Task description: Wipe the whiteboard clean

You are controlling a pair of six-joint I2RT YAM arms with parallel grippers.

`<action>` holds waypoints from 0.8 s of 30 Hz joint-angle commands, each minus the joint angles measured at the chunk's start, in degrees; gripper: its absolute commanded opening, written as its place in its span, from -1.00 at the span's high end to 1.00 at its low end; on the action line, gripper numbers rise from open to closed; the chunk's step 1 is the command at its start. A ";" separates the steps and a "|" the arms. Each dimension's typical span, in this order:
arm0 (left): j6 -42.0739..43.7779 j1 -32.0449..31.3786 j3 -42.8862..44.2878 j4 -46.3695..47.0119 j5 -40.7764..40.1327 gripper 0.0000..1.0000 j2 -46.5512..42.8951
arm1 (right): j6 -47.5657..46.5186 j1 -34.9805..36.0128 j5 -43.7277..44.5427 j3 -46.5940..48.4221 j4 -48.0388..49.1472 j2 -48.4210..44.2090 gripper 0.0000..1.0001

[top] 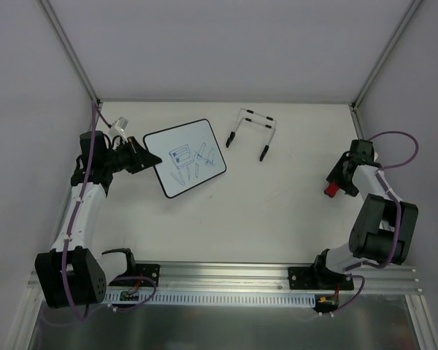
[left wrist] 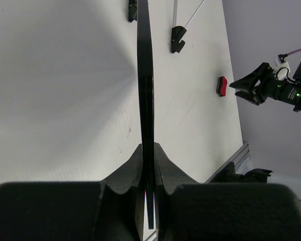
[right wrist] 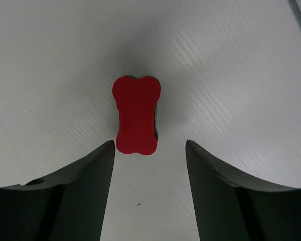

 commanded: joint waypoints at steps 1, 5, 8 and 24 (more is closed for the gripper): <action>-0.50 0.31 0.88 2.86 2.67 1.00 -2.70 | 1.43 -0.33 -0.33 0.86 0.96 2.01 -0.23; -0.32 0.31 0.80 2.59 2.94 1.00 -2.97 | 1.96 -0.33 -2.17 0.07 3.07 3.33 -0.05; -0.32 0.31 0.53 2.42 3.02 1.00 -3.23 | 2.31 -0.33 -2.70 -0.19 4.57 4.03 -0.06; -0.06 0.23 0.36 1.89 3.29 1.00 -3.06 | 3.02 -0.24 -3.32 -0.02 7.21 8.25 -0.01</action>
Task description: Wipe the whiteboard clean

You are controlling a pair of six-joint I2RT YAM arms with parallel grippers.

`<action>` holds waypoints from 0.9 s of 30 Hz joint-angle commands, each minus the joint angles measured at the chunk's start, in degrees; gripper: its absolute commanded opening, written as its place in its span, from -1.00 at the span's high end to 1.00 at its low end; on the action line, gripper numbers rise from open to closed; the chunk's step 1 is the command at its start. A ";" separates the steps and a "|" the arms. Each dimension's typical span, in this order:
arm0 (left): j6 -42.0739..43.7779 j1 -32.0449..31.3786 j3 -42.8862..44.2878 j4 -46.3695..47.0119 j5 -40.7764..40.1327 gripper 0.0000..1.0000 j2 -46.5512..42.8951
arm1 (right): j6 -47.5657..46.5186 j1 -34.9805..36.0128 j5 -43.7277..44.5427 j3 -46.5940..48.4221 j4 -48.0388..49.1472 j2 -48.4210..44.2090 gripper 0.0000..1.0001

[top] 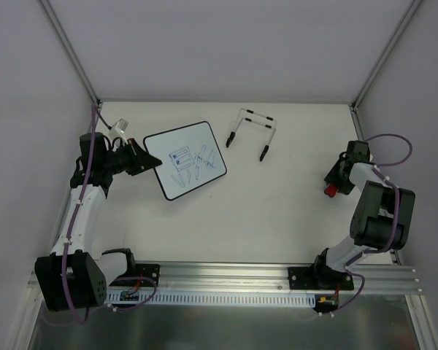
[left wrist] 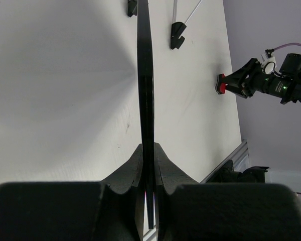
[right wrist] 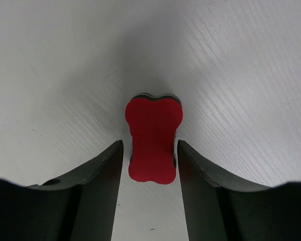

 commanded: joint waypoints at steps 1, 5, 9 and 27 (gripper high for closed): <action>-0.08 0.23 0.75 3.55 3.44 1.00 -1.68 | 0.99 -0.33 0.13 0.16 1.59 0.61 0.00; 0.09 0.14 0.84 3.38 3.53 1.00 -1.68 | 0.55 -0.24 0.31 0.42 1.86 1.22 0.06; 0.09 0.14 0.84 3.29 3.62 1.00 -1.77 | 0.55 -0.33 0.49 0.42 1.94 2.10 0.07; -0.61 -1.52 -0.04 2.50 4.50 1.00 -0.54 | -12.28 25.13 -5.93 7.00 1.94 -7.66 0.76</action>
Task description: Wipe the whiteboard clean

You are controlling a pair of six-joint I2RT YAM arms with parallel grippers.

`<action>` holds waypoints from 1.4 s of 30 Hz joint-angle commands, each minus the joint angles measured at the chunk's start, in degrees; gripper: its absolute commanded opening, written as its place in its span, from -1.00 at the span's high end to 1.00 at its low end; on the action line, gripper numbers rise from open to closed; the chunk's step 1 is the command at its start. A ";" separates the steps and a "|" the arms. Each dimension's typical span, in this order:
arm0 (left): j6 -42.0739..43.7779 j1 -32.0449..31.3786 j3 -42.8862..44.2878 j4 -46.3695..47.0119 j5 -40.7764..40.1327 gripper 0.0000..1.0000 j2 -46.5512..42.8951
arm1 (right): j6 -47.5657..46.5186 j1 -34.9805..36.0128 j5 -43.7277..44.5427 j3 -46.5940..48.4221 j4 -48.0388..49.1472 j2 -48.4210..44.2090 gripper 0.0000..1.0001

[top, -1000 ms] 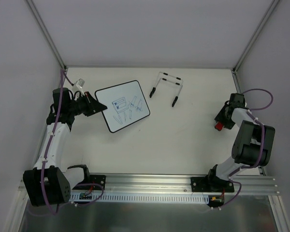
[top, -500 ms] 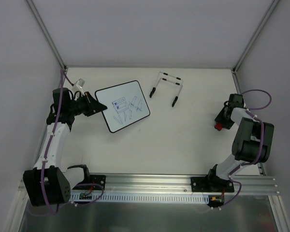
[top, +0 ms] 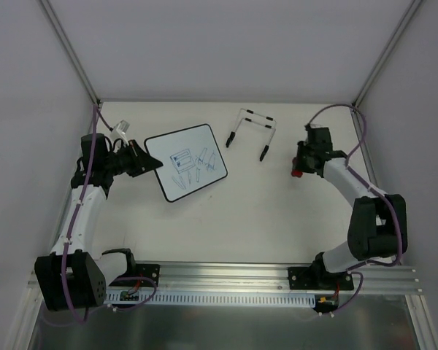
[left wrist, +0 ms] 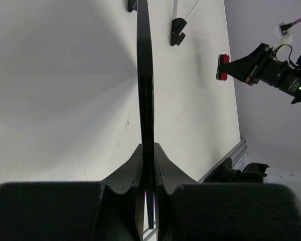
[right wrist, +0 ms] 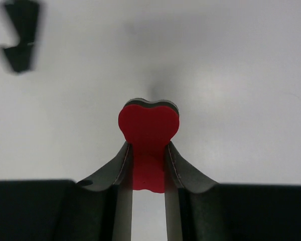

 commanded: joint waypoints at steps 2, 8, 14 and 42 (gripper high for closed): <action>-0.41 -2.06 0.11 2.52 3.89 1.00 -0.10 | -6.12 15.79 -6.42 8.50 1.18 -1.45 0.77; 0.20 -5.75 -1.20 1.29 1.51 1.00 1.13 | -4.11 28.05 -11.15 15.28 6.26 5.23 0.78; 0.64 -8.81 -2.17 0.32 -0.42 1.00 2.89 | -0.69 38.51 -13.11 21.96 9.00 10.85 0.78; 1.26 -11.02 -0.24 -1.53 -1.22 1.00 2.63 | 9.44 40.46 4.22 13.87 9.88 18.07 0.99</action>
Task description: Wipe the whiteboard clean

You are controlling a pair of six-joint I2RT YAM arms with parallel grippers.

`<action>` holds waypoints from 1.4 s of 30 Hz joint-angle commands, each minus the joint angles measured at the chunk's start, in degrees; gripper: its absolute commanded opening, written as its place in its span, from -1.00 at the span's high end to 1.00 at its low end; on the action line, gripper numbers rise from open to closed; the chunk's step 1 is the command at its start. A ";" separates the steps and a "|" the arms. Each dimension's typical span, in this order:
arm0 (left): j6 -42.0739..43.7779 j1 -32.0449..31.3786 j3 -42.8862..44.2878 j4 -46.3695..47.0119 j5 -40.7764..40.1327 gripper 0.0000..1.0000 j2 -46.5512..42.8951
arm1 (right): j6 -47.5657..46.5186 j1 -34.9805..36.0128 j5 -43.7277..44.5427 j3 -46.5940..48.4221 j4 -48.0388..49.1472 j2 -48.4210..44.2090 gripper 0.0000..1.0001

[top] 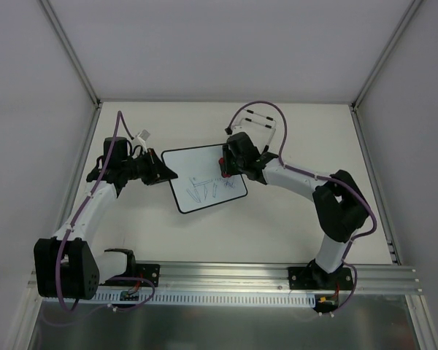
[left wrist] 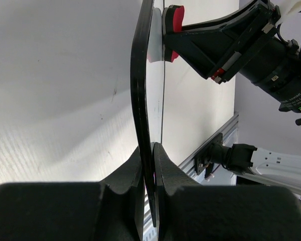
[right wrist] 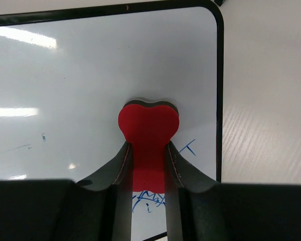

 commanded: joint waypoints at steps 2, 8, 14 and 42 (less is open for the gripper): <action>4.49 -1.32 1.88 1.03 1.78 1.00 -1.81 | -1.39 1.88 -0.25 1.11 -2.34 2.64 0.99; 4.67 -2.20 2.23 1.03 0.81 1.00 -1.46 | -4.47 7.76 -5.96 6.57 -3.04 3.34 0.99; 4.93 -2.46 2.85 1.03 0.11 1.00 -1.11 | -5.26 13.57 -12.29 12.02 -3.22 3.43 0.99; 5.90 -2.55 3.99 0.94 -1.82 1.00 -1.28 | 0.72 5.20 0.01 -11.46 5.92 -1.23 0.99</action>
